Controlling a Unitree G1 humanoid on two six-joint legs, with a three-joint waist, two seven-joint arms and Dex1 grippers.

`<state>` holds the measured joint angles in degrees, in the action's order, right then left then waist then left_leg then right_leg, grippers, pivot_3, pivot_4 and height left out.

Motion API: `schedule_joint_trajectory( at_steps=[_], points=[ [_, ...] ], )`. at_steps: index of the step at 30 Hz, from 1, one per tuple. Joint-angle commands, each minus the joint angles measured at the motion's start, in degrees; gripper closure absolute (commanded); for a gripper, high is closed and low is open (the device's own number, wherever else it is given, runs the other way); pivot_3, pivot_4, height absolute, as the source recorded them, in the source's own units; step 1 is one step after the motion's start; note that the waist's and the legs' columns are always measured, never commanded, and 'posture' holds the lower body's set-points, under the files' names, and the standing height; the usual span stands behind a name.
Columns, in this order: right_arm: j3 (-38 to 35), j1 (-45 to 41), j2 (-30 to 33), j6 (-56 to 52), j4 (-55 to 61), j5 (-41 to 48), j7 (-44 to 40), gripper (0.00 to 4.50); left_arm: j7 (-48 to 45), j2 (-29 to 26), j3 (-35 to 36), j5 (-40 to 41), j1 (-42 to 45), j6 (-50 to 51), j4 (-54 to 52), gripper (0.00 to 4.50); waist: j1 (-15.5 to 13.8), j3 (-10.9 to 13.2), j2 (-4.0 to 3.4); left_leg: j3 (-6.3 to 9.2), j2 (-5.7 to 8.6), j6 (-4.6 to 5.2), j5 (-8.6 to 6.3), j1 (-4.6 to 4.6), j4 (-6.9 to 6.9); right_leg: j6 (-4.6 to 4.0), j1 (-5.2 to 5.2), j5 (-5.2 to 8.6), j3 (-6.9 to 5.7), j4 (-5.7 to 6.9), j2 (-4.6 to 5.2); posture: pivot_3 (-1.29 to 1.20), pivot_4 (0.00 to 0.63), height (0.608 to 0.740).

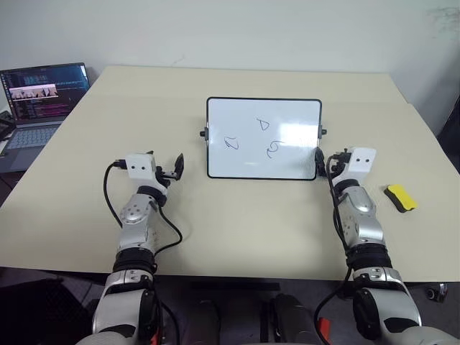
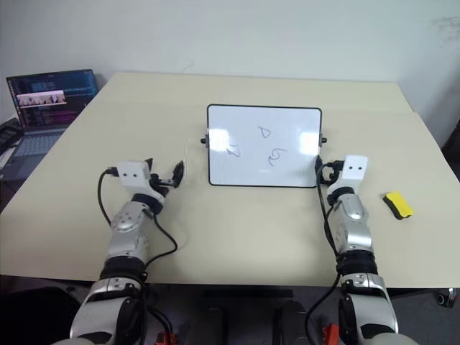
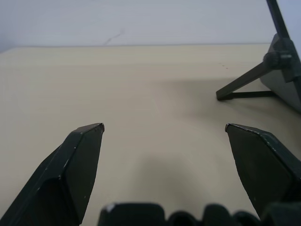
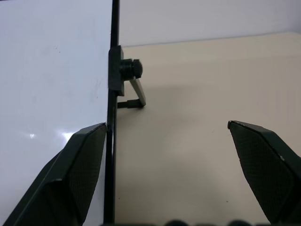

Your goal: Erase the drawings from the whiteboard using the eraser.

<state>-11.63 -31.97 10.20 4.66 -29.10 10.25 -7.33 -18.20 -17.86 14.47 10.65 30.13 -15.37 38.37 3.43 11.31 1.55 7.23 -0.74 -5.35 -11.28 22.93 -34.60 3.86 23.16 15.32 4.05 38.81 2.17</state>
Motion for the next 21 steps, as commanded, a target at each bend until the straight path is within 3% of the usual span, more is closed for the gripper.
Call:
schedule_joint_trajectory(
  at_steps=[1, 21],
  points=[
    [-0.2, -1.0, 0.4, 1.2, 0.8, -1.0, 1.5, 0.01, 0.1, -0.9, 0.5, 0.4, -1.4, -0.3, -3.8, 0.0, 0.0, 0.0, 0.0, 0.0, 0.0, 0.0, 0.0, 0.0, 0.0, 0.0, 0.0, 0.0, 0.0, -0.01, 0.0, 0.0, 0.15, 0.74],
    [-2.6, -2.4, 4.2, 2.7, -2.4, 0.5, 0.3, 0.01, -1.8, -3.1, -0.2, 0.7, -0.2, 1.7, -7.9, 0.0, -0.3, 0.0, 0.01, 0.03, 0.01, -0.01, 0.01, 0.0, -0.08, 0.04, -0.05, -0.03, -0.02, 0.01, 0.0, 0.0, 0.15, 0.74]
  ],
)
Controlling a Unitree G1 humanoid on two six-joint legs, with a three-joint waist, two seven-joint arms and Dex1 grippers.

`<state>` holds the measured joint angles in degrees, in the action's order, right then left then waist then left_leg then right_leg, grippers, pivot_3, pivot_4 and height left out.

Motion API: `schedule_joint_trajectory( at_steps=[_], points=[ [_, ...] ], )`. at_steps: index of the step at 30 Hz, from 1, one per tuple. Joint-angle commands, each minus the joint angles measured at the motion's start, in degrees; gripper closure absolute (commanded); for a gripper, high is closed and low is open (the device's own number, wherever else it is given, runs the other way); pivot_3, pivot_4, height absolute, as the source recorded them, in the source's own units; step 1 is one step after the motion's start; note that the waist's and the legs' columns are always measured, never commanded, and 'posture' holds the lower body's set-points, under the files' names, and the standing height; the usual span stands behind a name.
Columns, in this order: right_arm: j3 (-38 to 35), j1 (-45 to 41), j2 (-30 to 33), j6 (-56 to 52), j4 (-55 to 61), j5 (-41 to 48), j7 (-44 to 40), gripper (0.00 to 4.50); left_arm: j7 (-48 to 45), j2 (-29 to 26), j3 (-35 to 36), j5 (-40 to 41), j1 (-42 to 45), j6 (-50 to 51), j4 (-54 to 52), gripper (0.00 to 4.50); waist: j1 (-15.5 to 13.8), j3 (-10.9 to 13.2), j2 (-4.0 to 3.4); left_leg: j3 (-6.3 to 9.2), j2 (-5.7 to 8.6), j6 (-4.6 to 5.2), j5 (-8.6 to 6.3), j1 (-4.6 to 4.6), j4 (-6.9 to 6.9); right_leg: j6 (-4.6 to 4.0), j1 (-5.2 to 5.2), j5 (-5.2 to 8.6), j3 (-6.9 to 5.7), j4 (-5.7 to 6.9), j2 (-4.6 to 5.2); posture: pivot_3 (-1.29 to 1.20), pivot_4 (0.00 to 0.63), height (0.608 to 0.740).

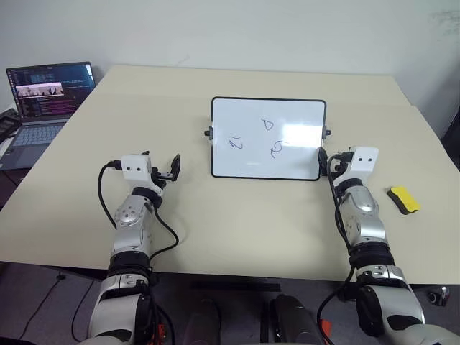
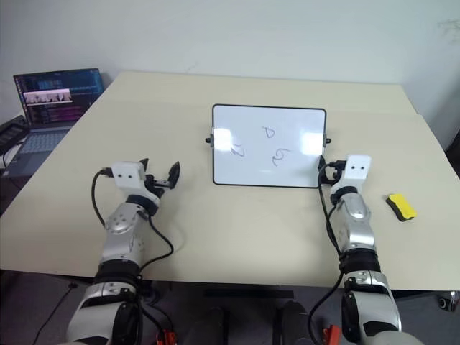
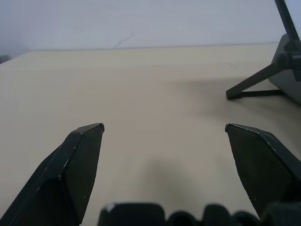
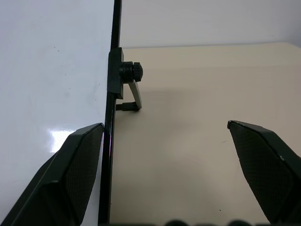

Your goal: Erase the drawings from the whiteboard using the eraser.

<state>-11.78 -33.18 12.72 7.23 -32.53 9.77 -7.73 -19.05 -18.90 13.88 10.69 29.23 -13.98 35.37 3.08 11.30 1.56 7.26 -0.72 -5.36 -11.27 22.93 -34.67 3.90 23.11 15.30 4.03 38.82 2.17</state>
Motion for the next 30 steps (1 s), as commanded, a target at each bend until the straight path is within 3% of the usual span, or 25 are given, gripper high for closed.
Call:
schedule_joint_trajectory(
  at_steps=[1, 9, 14, 17, 22, 30],
  points=[
    [-2.5, -1.2, 1.8, 0.0, 1.3, 1.1, 0.9, 0.01, -1.2, -2.3, 0.4, 0.7, 0.5, 0.6, -5.8, 0.0, 0.0, 0.0, 0.0, 0.01, 0.0, 0.0, 0.0, 0.0, 0.0, 0.0, 0.0, 0.0, 0.0, 0.0, 0.0, 0.0, 0.15, 0.74],
    [-3.3, -0.3, 4.4, -4.4, 7.1, 2.7, -0.1, 0.01, -11.2, -7.0, 1.4, 11.0, -1.3, 15.8, -19.8, 0.0, -0.3, 0.0, -0.01, 0.06, 0.02, 0.0, 0.0, 0.06, 0.01, -0.01, 0.01, 0.0, -0.04, -0.04, 0.02, 0.0, 0.15, 0.74],
    [-4.6, 1.1, 7.5, -12.3, 16.1, 6.1, -2.6, 0.01, -23.5, -14.7, -1.6, 18.5, -1.2, 29.2, -32.1, 0.0, 0.4, 0.0, -0.04, 0.05, -0.02, 0.0, 0.0, 0.07, 0.17, -0.06, 0.08, 0.03, -0.04, -0.06, 0.0, 0.0, 0.15, 0.74],
    [-6.1, 1.1, 11.3, -19.5, 20.1, 8.5, -4.1, 0.01, -29.4, -16.4, -5.8, 21.0, 2.3, 35.1, -35.9, 0.0, 0.3, 0.1, -0.07, 0.0, -0.02, 0.0, 0.0, 0.04, 0.19, -0.06, 0.08, 0.04, -0.02, -0.06, 0.01, 0.0, 0.15, 0.74],
    [-9.4, 2.1, 22.5, -35.2, 25.0, 12.2, -8.9, 0.01, -37.7, -10.5, -18.5, 19.1, 10.8, 38.6, -35.6, 0.0, -0.4, 0.1, -0.1, 0.01, 0.02, 0.01, -0.01, 0.09, 0.16, 0.01, 0.02, 0.08, -0.04, -0.19, 0.02, 0.0, 0.15, 0.74],
    [-10.1, 4.0, 37.9, -53.4, 22.3, 14.9, -18.7, 0.01, -41.2, 4.8, -32.4, 7.7, 16.7, 27.9, -21.1, 0.0, 0.4, 0.1, -0.14, -0.17, 0.0, 0.05, -0.03, 0.07, 0.36, 0.0, 0.03, 0.06, 0.07, -0.51, 0.02, 0.0, 0.15, 0.74]
  ],
)
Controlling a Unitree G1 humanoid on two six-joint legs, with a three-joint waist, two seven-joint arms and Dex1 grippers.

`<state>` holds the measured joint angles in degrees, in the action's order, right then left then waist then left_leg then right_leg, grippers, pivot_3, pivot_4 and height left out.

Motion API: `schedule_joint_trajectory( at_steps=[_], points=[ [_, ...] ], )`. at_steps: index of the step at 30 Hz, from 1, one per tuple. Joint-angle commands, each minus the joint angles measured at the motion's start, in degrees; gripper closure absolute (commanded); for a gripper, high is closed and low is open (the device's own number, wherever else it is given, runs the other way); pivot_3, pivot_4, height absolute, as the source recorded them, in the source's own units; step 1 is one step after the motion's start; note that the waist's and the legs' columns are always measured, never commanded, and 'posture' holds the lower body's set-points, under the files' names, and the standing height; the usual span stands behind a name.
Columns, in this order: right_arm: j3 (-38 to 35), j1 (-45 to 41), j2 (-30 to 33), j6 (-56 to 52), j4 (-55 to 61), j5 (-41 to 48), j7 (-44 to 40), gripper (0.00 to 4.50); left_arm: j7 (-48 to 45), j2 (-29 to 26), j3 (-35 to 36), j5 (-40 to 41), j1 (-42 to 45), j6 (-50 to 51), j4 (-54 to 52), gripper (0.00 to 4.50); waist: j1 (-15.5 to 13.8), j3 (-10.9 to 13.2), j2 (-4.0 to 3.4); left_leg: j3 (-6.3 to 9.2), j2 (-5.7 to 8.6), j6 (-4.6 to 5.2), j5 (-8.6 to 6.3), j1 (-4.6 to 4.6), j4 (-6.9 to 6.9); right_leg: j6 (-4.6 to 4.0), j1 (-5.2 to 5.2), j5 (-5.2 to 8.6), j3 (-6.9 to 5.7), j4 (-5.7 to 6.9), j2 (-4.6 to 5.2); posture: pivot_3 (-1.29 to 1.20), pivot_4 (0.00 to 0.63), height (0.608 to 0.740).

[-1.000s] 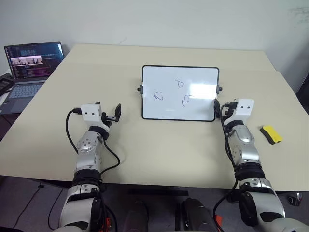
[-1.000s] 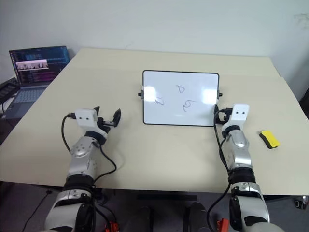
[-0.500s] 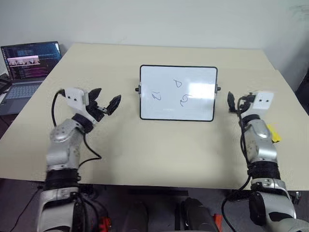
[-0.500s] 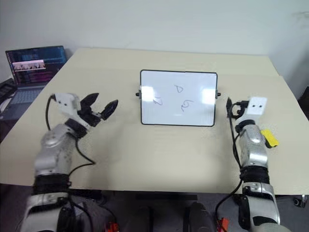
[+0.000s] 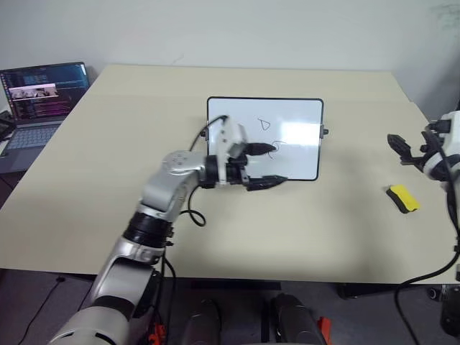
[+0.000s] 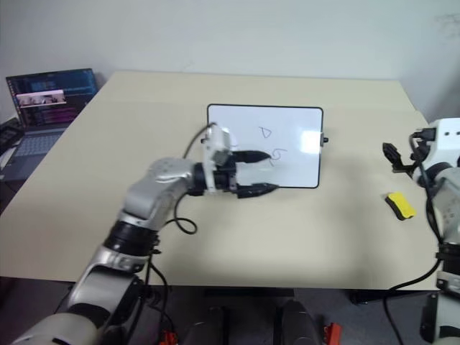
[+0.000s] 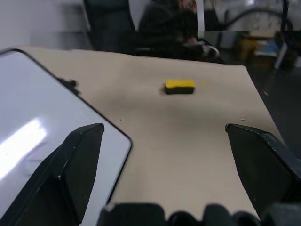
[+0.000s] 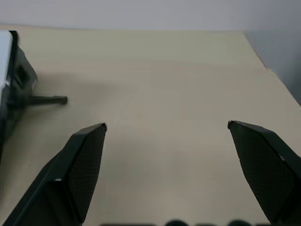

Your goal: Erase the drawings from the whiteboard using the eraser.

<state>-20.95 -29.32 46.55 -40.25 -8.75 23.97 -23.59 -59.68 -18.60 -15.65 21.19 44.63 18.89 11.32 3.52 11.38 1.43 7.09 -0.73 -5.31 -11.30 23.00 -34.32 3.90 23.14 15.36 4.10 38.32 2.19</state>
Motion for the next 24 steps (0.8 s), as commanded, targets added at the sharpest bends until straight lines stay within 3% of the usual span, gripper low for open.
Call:
schedule_joint_trajectory(
  at_steps=[1, 11, 24],
  points=[
    [-0.7, 0.2, 5.1, -7.7, -2.9, 0.5, -3.4, 0.01, -0.4, 6.3, -3.5, -3.7, 1.4, -6.2, 4.2, 0.0, 0.0, 0.0, 0.0, -0.01, 0.0, 0.0, 0.0, 0.03, 0.02, -0.02, -0.01, -0.03, 0.0, -0.11, 0.0, 0.0, 0.15, 0.74],
    [4.5, 0.2, 10.3, -11.3, -10.7, -1.0, -14.5, 0.01, 0.3, 17.6, -6.3, -10.9, 3.2, -16.9, 16.0, 0.0, -0.3, 0.0, -0.07, -0.11, 0.01, 0.19, -0.11, 0.08, 0.01, 0.19, -0.02, 0.0, 0.08, -0.34, 0.02, 0.0, 0.15, 0.74],
    [8.6, 2.3, 13.2, -10.0, -14.4, -4.2, -22.1, 0.01, 0.4, 18.2, -5.6, -12.7, 0.6, -16.5, 14.3, 0.0, -0.3, 0.0, -0.11, -0.11, 0.02, 0.19, -0.11, 0.08, -0.01, 0.37, -0.02, 0.08, 0.08, -0.32, 0.04, 0.0, 0.15, 0.74]
  ],
)
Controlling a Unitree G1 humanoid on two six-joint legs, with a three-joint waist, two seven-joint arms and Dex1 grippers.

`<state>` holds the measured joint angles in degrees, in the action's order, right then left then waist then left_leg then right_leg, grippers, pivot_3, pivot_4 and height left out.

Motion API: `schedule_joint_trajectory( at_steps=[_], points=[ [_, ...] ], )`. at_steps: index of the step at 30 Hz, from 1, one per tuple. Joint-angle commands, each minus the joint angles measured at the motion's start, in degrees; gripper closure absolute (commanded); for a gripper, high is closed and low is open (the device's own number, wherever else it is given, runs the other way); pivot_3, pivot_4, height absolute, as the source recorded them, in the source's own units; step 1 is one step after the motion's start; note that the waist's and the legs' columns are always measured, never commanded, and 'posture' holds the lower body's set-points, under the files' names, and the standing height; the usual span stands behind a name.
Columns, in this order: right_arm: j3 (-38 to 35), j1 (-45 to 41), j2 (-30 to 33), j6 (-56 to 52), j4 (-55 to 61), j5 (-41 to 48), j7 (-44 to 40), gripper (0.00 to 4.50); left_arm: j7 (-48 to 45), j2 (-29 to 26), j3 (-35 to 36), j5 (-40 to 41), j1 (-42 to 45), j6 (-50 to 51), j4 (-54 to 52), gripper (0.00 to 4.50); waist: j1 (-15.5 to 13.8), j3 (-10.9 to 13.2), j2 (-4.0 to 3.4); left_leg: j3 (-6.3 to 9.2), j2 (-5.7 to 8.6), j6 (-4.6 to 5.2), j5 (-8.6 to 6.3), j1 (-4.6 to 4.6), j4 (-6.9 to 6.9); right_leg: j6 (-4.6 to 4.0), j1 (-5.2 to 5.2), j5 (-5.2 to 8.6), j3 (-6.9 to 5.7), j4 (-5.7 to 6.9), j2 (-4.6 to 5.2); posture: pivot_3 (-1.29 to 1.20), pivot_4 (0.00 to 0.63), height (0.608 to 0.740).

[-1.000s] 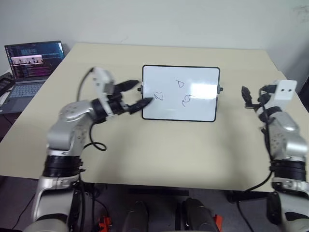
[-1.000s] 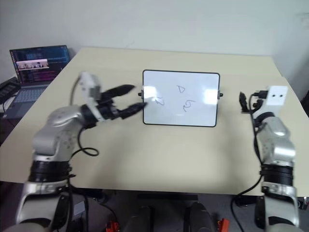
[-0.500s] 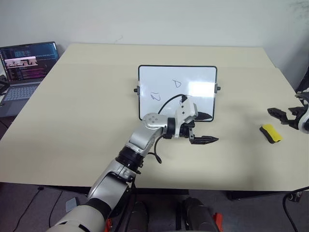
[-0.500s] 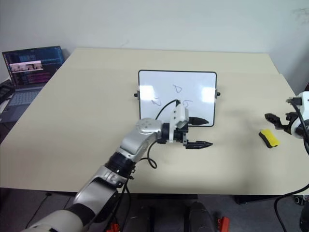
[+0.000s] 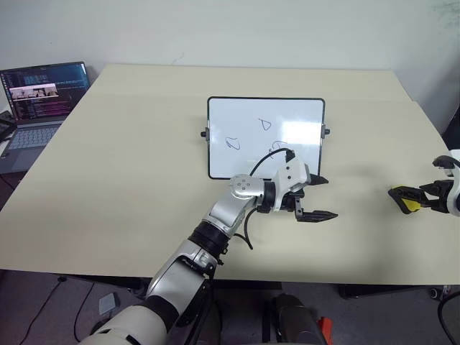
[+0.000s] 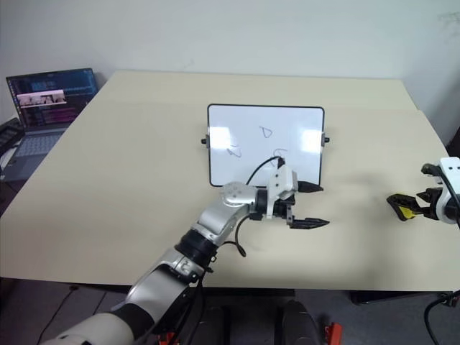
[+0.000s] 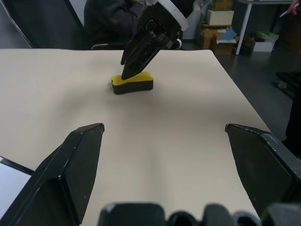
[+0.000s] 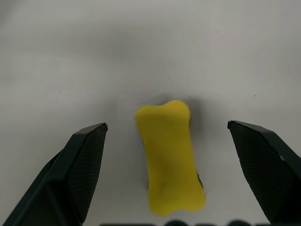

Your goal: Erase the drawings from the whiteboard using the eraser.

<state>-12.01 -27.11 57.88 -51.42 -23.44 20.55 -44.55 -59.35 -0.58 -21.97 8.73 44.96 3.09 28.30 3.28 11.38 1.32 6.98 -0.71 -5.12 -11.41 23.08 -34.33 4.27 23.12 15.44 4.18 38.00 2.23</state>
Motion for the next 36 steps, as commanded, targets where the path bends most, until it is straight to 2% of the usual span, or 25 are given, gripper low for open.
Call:
schedule_joint_trajectory(
  at_steps=[1, 12, 15, 17, 22, 24, 36],
  points=[
    [0.0, 0.3, 1.9, 1.4, 0.1, -1.2, -1.5, 0.01, 0.1, 0.2, 0.7, -0.3, 0.1, -0.6, -2.8, 0.0, 0.0, 0.0, 0.0, 0.0, 0.0, 0.0, 0.0, 0.0, -0.01, 0.0, 0.0, 0.0, 0.0, 0.0, 0.0, 0.0, 0.15, 0.74],
    [0.6, 0.4, 0.4, 4.1, -3.8, -3.0, -3.1, 0.01, 0.5, -0.6, 0.7, -1.1, -1.0, -0.1, -3.6, 0.0, 0.0, 0.0, -0.04, 0.0, 0.0, 0.0, 0.0, -0.02, -0.06, 0.01, -0.04, -0.01, 0.0, 0.02, 0.0, 0.0, 0.15, 0.74],
    [0.7, 0.3, 0.2, 4.4, -4.1, -3.2, -3.1, 0.59, 0.4, -1.0, 0.7, -1.3, -1.1, -0.1, -3.8, 0.0, 0.0, 0.0, -0.05, 0.0, 0.0, 0.0, 0.0, -0.02, -0.09, 0.02, -0.05, -0.02, 0.0, 0.03, 0.0, 0.0, 0.15, 0.74],
    [0.9, 0.3, 0.1, 4.7, -4.6, -3.5, -3.2, 1.19, 0.3, -1.2, 0.8, -1.2, -1.1, 0.0, -3.8, 0.0, 0.0, 0.0, -0.05, 0.0, 0.0, 0.0, 0.0, -0.02, -0.12, 0.02, -0.05, -0.02, 0.0, 0.05, 0.0, 0.0, 0.15, 0.74],
    [0.8, 0.3, -0.3, 5.4, -5.5, -3.8, -3.1, 3.08, 0.3, -1.5, 0.9, -1.1, -1.2, 0.1, -3.8, 0.0, 0.0, 0.0, -0.06, 0.0, 0.0, 0.0, 0.0, -0.02, -0.22, 0.06, -0.12, -0.04, 0.0, 0.04, 0.0, 0.0, 0.15, 0.74],
    [0.9, 0.4, -0.4, 5.6, -5.5, -3.8, -3.1, 3.42, 0.2, -1.5, 0.8, -1.2, -1.2, 0.1, -3.9, 0.0, 0.0, 0.0, -0.06, 0.02, 0.0, 0.0, 0.0, -0.06, -0.27, 0.07, -0.2, -0.04, -0.01, 0.04, 0.0, 0.0, 0.15, 0.74],
    [0.3, 0.4, -1.1, 3.5, 2.4, -2.1, -3.3, 3.43, 0.0, -2.6, 1.5, -0.9, -1.0, 0.4, -4.2, 0.0, 0.0, 0.0, -0.09, 0.05, 0.02, 0.0, -0.01, -0.18, -0.49, 0.2, -0.47, -0.09, -0.02, 0.02, 0.0, 0.0, 0.15, 0.74]
  ],
)
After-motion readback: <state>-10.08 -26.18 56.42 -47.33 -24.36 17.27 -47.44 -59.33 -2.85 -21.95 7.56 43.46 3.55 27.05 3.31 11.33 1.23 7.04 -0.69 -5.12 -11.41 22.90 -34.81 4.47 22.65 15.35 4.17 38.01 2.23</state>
